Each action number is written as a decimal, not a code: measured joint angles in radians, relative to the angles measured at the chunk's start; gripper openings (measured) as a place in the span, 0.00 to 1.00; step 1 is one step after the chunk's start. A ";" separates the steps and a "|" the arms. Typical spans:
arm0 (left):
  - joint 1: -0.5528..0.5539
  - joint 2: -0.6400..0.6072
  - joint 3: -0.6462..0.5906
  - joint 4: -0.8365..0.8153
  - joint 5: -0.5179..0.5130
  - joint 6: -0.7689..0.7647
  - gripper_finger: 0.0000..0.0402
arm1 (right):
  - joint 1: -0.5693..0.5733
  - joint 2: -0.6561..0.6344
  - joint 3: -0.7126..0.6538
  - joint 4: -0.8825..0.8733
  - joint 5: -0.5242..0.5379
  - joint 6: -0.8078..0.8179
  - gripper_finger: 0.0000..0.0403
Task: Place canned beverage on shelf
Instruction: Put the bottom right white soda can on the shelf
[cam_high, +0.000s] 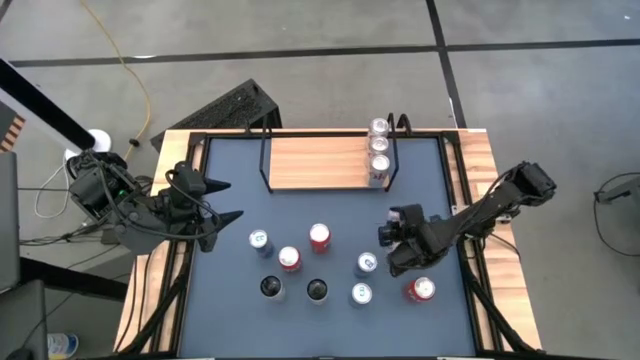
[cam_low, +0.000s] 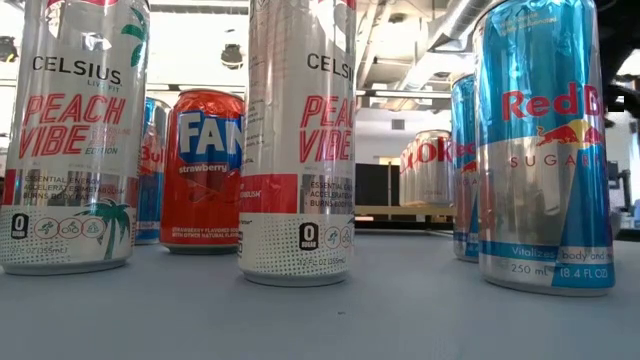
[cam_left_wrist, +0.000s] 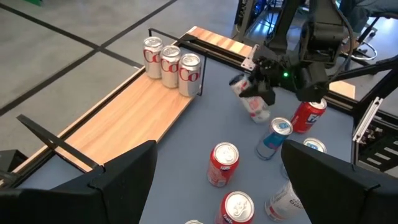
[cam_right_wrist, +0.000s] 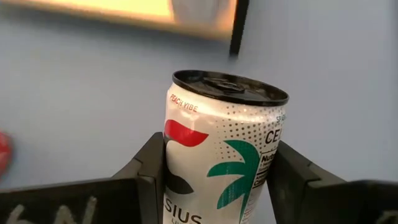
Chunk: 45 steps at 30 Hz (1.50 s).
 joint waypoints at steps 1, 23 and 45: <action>0.000 0.000 0.000 0.000 0.000 0.000 0.83 | 0.005 0.000 0.012 -0.016 0.035 -0.021 0.44; 0.001 0.000 -0.015 0.001 -0.053 -0.012 0.83 | 0.007 0.259 0.048 -0.001 0.507 -0.013 0.44; 0.009 0.000 -0.067 0.000 -0.076 -0.055 0.83 | 0.125 0.214 0.049 -0.015 0.353 0.058 0.80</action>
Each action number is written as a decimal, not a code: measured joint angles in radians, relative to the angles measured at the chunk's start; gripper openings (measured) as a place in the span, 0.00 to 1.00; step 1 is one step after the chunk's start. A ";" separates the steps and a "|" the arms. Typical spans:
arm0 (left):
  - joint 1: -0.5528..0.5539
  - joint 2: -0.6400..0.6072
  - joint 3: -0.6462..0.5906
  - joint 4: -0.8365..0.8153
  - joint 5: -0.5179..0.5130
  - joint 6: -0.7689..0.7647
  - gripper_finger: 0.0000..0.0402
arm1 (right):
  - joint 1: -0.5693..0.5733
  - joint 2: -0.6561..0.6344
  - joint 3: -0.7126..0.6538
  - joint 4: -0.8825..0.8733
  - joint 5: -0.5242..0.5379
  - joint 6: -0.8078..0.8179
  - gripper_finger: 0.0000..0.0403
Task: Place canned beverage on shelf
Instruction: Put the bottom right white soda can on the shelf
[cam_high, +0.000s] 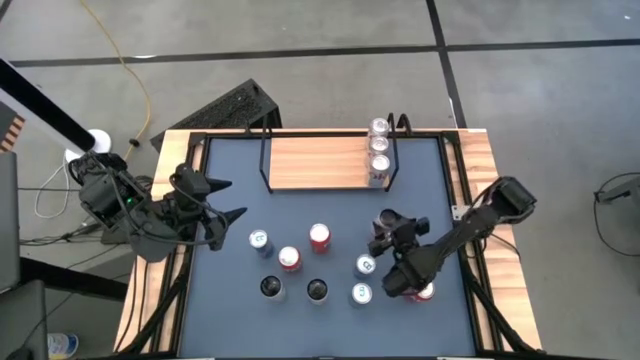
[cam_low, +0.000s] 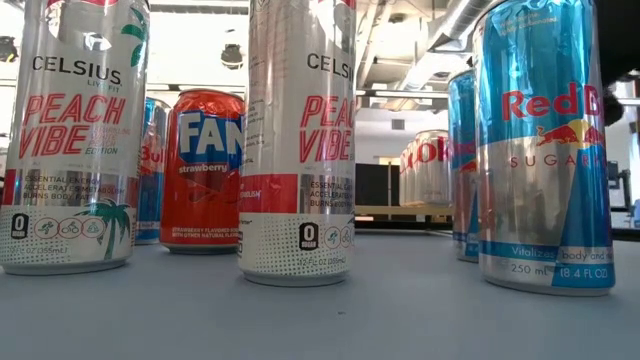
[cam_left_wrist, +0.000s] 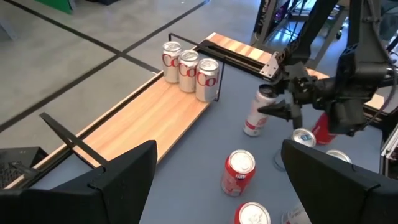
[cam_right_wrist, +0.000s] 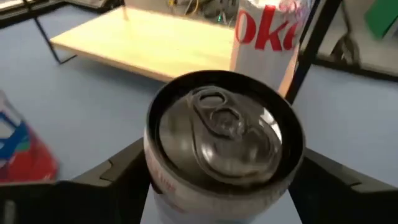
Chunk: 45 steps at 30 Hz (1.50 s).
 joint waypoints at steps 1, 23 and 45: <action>0.001 0.000 0.000 0.000 0.000 0.000 0.83 | 0.010 -0.016 0.000 -0.004 -0.019 0.000 0.80; 0.001 0.000 0.000 0.000 0.000 0.030 0.83 | 0.002 -0.376 0.040 0.036 -0.436 -0.424 0.79; 0.001 0.000 0.000 0.000 0.034 0.031 0.83 | -0.457 -0.374 0.512 -0.272 -1.146 -1.122 0.79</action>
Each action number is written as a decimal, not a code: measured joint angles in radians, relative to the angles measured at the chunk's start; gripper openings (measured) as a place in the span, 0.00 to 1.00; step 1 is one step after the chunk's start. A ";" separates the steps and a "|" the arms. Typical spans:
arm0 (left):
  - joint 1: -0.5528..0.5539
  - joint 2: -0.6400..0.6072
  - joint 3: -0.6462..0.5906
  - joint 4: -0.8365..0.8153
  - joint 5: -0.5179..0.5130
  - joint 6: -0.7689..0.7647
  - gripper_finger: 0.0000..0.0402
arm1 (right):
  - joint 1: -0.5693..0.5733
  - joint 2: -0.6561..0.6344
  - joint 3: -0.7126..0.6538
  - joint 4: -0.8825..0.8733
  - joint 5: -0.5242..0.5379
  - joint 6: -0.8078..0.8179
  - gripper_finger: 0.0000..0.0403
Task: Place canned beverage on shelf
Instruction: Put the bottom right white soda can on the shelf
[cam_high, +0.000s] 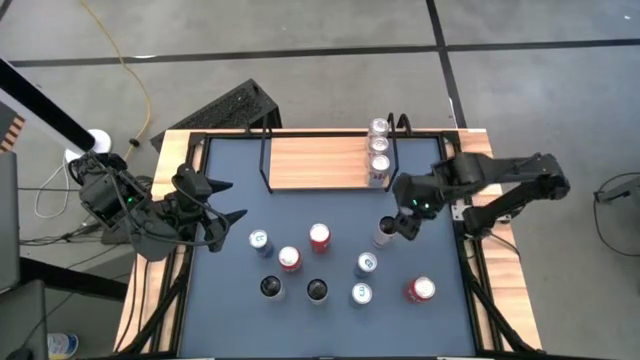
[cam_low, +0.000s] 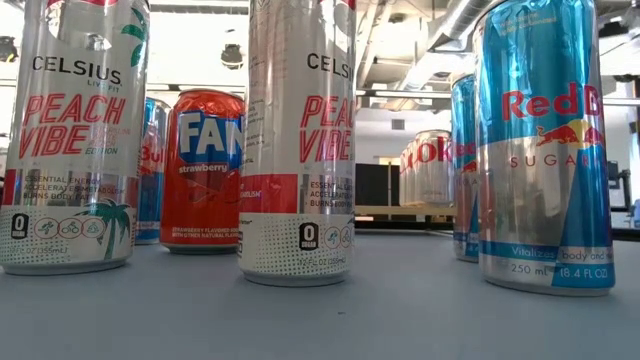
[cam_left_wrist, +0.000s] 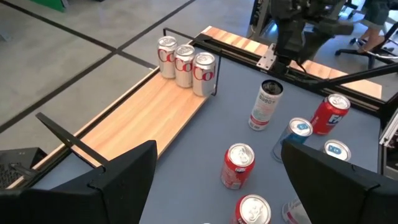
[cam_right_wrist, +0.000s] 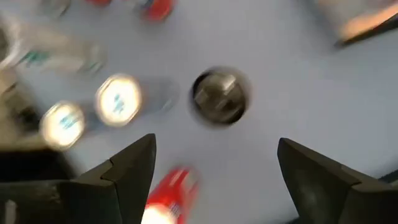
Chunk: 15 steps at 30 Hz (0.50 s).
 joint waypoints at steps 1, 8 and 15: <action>0.000 0.000 0.000 0.000 0.000 0.000 0.83 | -0.021 0.000 0.000 0.001 -0.060 -0.020 0.79; 0.000 0.000 0.000 0.000 0.000 -0.001 0.83 | -0.095 0.075 0.000 0.006 -0.142 -0.131 0.79; 0.000 0.000 0.000 0.000 0.000 -0.002 0.83 | -0.071 0.220 0.000 -0.063 -0.112 -0.336 0.79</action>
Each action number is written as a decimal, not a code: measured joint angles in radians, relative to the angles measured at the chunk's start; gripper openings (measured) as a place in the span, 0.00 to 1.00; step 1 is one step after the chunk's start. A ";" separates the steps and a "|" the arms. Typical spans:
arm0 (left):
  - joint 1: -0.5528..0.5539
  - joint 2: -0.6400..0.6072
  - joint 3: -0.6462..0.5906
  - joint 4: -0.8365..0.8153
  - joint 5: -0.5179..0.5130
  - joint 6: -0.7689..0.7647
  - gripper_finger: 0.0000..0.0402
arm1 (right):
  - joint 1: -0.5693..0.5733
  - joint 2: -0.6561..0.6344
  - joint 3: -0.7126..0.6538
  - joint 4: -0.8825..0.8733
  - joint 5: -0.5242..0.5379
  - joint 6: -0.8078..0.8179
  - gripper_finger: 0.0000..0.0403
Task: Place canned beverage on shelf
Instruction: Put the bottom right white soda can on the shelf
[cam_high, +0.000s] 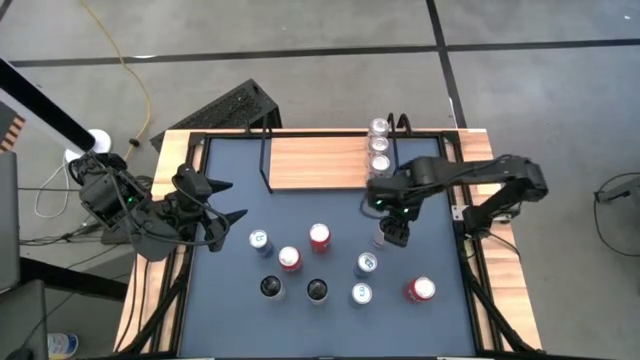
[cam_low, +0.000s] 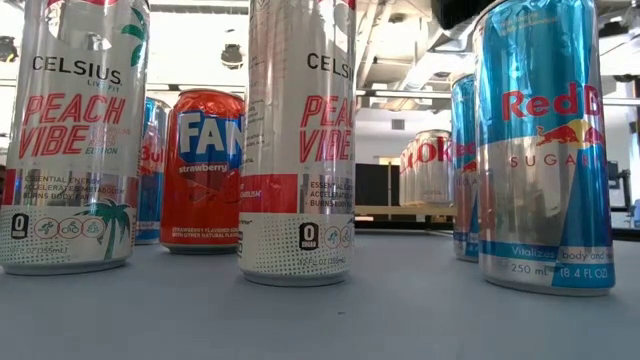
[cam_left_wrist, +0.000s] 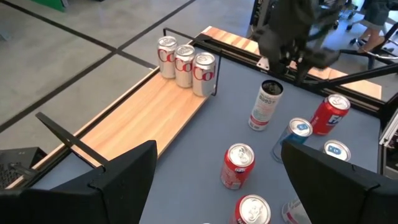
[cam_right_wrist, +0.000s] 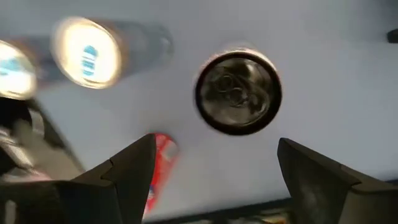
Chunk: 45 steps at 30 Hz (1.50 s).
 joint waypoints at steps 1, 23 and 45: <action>0.000 0.000 0.000 0.000 0.000 0.000 0.83 | 0.003 0.022 0.000 -0.015 0.008 -0.019 0.79; 0.000 0.000 0.000 -0.003 0.002 0.009 0.83 | -0.002 0.076 0.000 0.098 0.130 -0.065 0.79; 0.000 0.000 0.000 -0.004 0.016 0.007 0.83 | 0.023 0.053 -0.081 0.105 0.168 -0.023 0.79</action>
